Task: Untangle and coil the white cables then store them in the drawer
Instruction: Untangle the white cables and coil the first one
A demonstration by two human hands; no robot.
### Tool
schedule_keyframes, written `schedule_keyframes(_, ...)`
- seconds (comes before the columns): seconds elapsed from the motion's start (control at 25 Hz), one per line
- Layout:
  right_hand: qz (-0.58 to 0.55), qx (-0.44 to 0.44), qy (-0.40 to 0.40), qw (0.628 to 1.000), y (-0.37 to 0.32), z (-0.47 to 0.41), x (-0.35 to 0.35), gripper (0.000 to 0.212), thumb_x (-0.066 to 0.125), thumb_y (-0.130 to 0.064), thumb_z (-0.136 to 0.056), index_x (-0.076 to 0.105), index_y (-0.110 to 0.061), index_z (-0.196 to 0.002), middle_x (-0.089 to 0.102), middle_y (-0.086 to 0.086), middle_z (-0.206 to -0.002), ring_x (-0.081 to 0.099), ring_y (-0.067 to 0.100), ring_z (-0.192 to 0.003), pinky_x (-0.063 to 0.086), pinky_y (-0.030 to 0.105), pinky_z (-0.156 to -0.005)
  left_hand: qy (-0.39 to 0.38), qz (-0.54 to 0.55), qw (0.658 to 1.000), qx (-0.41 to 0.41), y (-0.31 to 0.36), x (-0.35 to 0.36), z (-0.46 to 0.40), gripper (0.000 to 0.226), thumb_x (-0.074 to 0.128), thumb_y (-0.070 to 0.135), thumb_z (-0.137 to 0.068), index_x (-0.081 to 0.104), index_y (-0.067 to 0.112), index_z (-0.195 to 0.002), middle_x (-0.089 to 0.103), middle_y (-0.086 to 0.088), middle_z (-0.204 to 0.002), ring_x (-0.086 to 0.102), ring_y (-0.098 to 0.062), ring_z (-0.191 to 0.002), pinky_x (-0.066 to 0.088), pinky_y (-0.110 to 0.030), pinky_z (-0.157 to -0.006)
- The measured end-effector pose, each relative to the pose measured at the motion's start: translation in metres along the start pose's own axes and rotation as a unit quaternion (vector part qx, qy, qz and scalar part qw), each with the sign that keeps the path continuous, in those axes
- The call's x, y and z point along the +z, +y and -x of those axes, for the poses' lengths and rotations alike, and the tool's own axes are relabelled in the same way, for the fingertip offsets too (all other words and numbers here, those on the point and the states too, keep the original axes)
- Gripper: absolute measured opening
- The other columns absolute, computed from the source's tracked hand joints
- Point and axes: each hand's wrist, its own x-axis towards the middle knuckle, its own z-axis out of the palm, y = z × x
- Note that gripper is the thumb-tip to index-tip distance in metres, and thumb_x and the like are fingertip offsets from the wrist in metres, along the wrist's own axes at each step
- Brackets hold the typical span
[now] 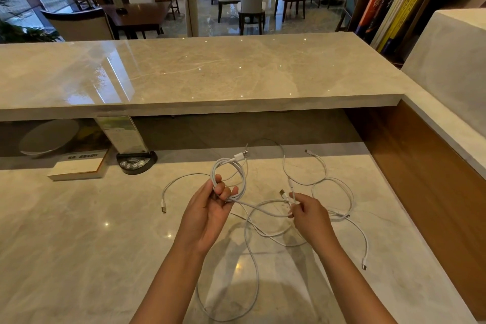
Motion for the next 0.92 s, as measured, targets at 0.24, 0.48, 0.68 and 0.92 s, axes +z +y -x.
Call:
schedule_keyframes(0.24,0.033,-0.124,-0.119,0.985,-0.039,-0.003,0.007,0.032,0.047,-0.005,-0.090,0.069,-0.019,-0.108,0.060,-0.013,-0.062,0.047,-0.002,-0.043,0.038,0.012,-0.051,-0.027,-0.039,0.998,-0.044,-0.008,0.012,0.004,0.020,0.046,0.017,-0.084,0.060,0.011,-0.071,0.042,0.003,-0.055,0.041,-0.008,-0.046,0.056,-0.028,-0.070)
schedule_keyframes(0.48,-0.205,-0.162,-0.095,0.961,-0.041,0.016,0.014,0.047,0.049,0.005,-0.085,0.042,-0.037,-0.105,0.069,0.001,-0.072,0.066,0.020,-0.074,0.052,0.031,-0.073,0.017,-0.008,0.998,-0.065,-0.014,0.007,0.005,0.024,0.037,0.013,-0.095,0.052,0.009,-0.078,0.042,0.003,-0.052,0.040,-0.007,-0.043,0.053,-0.026,-0.070)
schedule_keyframes(0.68,-0.162,-0.274,-0.036,0.947,-0.029,0.023,0.024,0.029,0.055,-0.017,-0.083,0.052,-0.045,-0.088,0.061,-0.016,-0.081,0.059,0.006,-0.073,0.048,0.019,-0.069,0.034,0.023,0.997,-0.062,-0.017,0.012,0.006,0.028,0.034,0.013,-0.098,0.052,0.008,-0.078,0.040,0.001,-0.051,0.039,-0.008,-0.042,0.052,-0.022,-0.052)
schedule_keyframes(0.92,-0.108,-0.312,0.100,0.939,-0.026,0.029,0.029,0.023,0.038,-0.029,-0.090,0.056,-0.015,-0.087,0.050,-0.012,-0.097,0.050,-0.001,-0.083,0.042,0.012,-0.066,0.011,0.030,0.996,-0.083,-0.024,0.021,0.008,0.025,0.036,0.014,-0.096,0.052,0.008,-0.078,0.042,0.001,-0.052,0.040,-0.008,-0.043,0.053,-0.023,-0.058)
